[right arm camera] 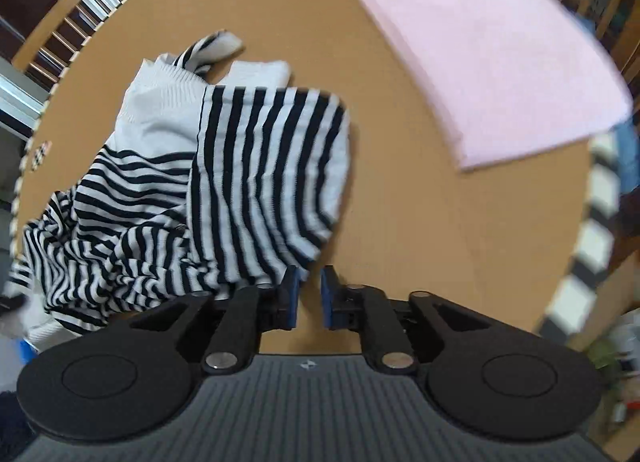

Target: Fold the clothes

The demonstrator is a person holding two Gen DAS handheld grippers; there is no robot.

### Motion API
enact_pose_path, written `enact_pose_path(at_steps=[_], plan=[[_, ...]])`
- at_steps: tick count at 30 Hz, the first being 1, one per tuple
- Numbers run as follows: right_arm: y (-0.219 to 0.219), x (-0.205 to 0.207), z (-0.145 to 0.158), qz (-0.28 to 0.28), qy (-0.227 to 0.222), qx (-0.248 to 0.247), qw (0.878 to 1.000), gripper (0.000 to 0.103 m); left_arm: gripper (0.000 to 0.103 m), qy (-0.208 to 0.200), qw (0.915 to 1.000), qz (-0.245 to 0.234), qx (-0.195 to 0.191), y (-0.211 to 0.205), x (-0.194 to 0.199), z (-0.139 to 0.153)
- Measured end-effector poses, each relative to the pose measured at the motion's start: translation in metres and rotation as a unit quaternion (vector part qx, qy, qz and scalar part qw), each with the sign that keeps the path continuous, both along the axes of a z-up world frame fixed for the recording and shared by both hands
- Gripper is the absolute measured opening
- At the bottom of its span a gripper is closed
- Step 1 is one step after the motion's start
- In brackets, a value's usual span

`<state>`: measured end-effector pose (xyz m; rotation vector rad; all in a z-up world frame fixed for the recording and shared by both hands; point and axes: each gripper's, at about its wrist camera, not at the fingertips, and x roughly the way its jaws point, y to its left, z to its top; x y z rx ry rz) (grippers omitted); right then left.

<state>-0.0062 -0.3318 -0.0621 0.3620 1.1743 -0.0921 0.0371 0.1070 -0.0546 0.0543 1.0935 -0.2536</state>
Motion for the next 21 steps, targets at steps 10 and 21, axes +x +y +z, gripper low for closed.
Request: enact_pose_path(at_steps=[10, 21], plan=[[0.051, 0.106, 0.004, 0.168, -0.138, -0.092, 0.972, 0.058, 0.054, -0.085, 0.9720, -0.215, -0.044, -0.150, 0.107, -0.016], [0.018, 0.122, -0.027, 0.096, -0.109, 0.010, 0.989, 0.003, 0.006, 0.013, 0.9769, -0.147, -0.155, -0.192, 0.162, -0.066]])
